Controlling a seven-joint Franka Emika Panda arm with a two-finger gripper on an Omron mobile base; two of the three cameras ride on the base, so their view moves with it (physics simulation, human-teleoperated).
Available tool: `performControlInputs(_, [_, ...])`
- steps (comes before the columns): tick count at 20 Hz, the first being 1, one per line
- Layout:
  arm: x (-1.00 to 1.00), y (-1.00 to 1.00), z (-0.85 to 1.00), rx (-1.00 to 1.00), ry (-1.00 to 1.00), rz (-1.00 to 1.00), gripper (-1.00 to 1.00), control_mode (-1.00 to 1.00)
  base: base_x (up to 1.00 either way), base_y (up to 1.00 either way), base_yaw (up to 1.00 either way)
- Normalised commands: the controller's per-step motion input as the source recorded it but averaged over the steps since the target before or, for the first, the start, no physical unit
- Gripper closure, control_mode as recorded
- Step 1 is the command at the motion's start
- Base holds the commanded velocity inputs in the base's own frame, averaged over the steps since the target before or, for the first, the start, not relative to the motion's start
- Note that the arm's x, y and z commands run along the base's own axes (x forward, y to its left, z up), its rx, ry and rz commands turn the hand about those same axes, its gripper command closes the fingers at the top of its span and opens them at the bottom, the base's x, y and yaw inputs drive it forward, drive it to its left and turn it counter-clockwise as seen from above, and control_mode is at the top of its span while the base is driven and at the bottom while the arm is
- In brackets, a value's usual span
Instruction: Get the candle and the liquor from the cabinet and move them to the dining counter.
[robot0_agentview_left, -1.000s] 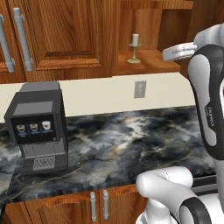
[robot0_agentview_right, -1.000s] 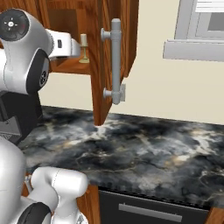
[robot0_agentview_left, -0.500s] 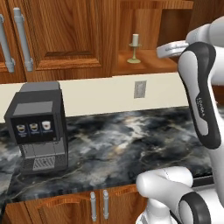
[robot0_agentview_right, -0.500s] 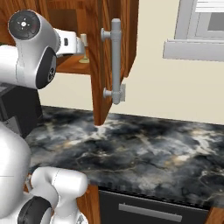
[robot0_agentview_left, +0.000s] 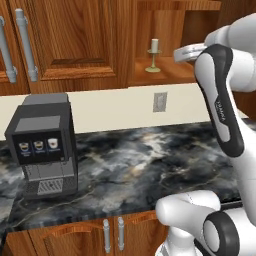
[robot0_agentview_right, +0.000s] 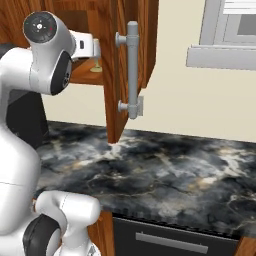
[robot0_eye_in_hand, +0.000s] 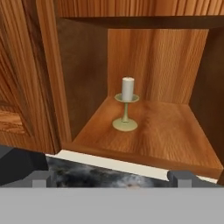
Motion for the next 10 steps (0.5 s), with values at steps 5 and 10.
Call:
performControlInputs(5, [0.32, 0.0, 0.0, 0.0, -0.07, 0.03, -1.0, -1.0, 0.0, 0.0, 0.0])
performControlInputs(10, [0.31, 0.0, 0.0, 0.0, -0.03, 0.03, -1.0, -1.0, 0.0, 0.0, 0.0])
